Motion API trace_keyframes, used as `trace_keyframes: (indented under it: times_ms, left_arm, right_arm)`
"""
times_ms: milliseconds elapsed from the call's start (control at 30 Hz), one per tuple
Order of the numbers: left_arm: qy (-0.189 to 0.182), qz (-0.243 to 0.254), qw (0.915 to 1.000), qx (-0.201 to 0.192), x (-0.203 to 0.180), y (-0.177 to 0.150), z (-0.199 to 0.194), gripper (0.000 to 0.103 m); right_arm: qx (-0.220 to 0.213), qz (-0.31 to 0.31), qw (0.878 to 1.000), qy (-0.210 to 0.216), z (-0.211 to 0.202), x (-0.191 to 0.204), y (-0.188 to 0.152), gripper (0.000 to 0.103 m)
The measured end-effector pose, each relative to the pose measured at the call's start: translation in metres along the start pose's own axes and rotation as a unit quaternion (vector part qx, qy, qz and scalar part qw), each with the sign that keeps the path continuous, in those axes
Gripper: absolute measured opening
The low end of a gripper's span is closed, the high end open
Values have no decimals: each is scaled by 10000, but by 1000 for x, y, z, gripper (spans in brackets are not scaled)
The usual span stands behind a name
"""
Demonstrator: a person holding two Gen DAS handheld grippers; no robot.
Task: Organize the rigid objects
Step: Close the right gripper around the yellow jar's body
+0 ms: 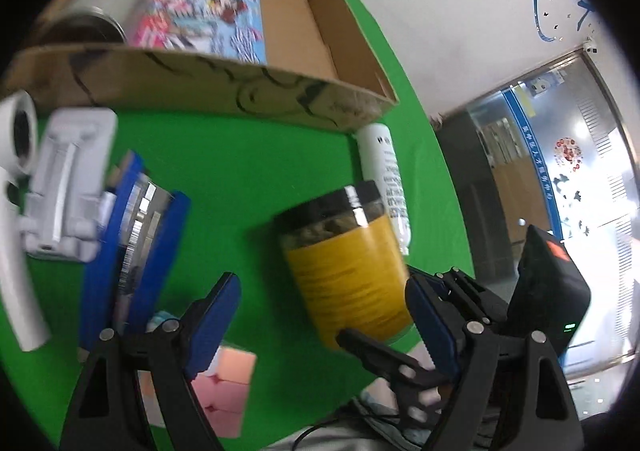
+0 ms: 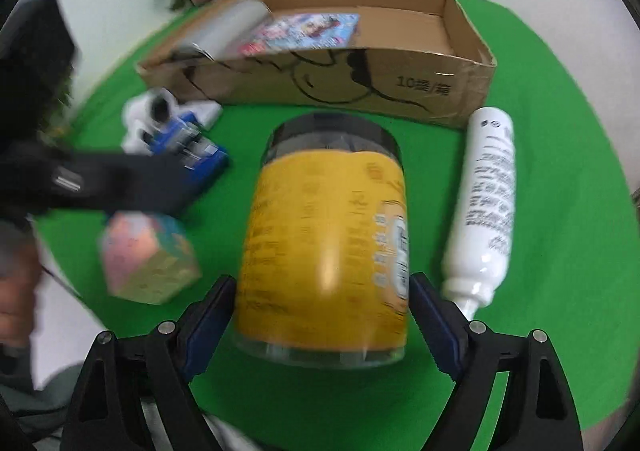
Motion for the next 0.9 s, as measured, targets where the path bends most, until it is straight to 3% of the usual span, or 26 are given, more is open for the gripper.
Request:
trace_keyframes:
  times_ms: [67,167,200,333,467,600,900]
  left_arm:
    - [-28,-63,9999,116,-1,1,5,84]
    - [-24,-50,9997,223,-4,6,12,84]
    - [-28,-26,9997,247,-6,6,13,84]
    - [146,78,9994,309,-14,6,20,84]
    - [499,107,9976,469,-13,4,28,83]
    - [755,76,9961,459,-12,3,32,83]
    - [895,27,9954,350,-13,3,36,84]
  right_arm:
    - [-139,383,9974,597,-15,-1,0,91]
    - [-182,1036,9831,1500,-32,-12,2,93]
    - [-167,1120,9807,1596,-33,-16,4,93]
    - [215,1271,9813,1433,-17,-27,-1,83]
    - [426,1321,9729,1850,-2,-13,-4,75]
    - [409,921,9822,1584,0,2,0,76]
    - [492,837,9834,1534,9,5,4,80]
Point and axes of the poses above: each gripper's, at about its wrist camera, not at the fingertips, and z roughly the way its jaws point, x to its left, y to its top, the point moved 8 cm from there along z, roughly the way its jaws point, and after that the axes turned 5 degrees about y, right-handed, at the moved point
